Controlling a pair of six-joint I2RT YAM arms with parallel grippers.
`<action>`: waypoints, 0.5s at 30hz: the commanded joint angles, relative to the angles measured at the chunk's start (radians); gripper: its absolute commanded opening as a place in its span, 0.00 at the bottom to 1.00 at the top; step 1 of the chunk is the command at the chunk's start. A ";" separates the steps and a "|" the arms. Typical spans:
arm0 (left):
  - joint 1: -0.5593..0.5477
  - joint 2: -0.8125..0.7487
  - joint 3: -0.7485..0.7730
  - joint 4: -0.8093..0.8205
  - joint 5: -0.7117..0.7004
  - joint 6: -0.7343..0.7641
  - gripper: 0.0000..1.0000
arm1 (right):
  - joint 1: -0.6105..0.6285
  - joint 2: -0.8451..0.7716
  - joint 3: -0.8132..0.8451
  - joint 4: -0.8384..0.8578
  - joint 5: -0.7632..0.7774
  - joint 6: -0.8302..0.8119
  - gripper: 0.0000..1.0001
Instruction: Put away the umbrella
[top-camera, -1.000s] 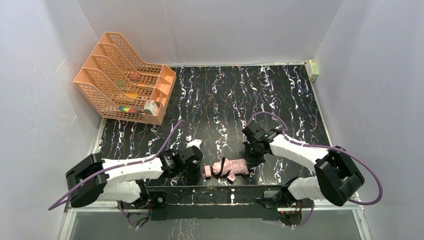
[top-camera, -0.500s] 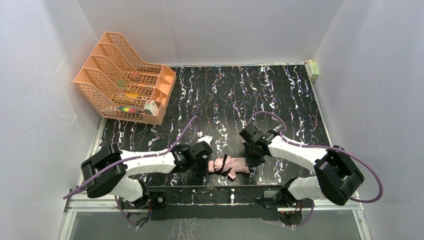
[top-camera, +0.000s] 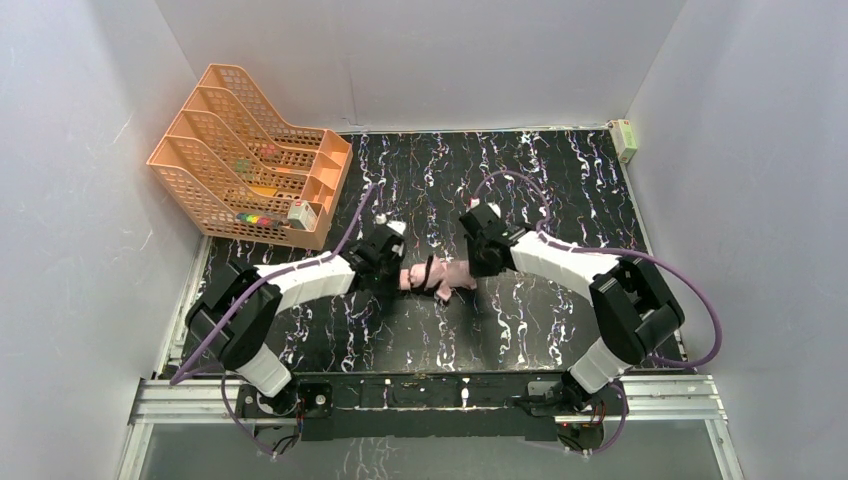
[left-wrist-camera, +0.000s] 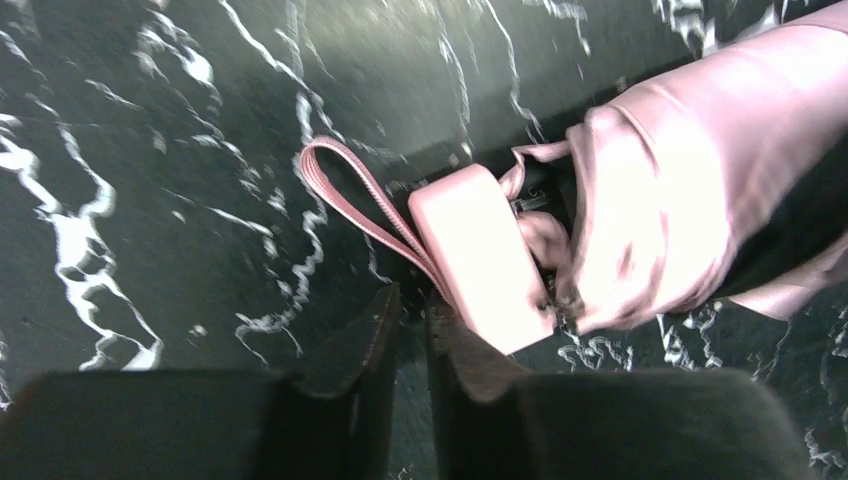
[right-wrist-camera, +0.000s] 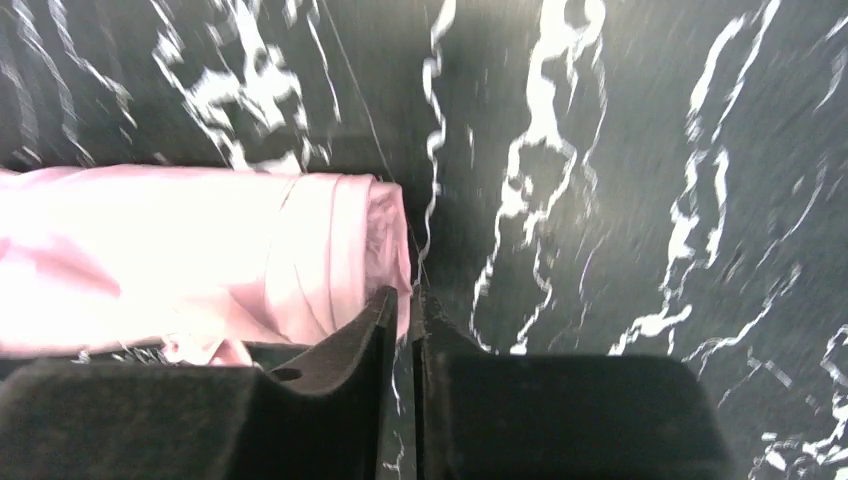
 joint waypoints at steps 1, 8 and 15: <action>0.068 -0.011 0.062 0.032 0.074 0.077 0.36 | -0.047 -0.026 0.103 0.159 -0.056 -0.045 0.27; 0.118 -0.225 0.022 -0.070 -0.010 0.025 0.76 | -0.141 -0.269 0.010 0.078 0.033 -0.114 0.56; 0.124 -0.475 -0.057 -0.208 -0.074 -0.178 0.98 | -0.144 -0.566 -0.021 0.070 -0.157 -0.275 0.72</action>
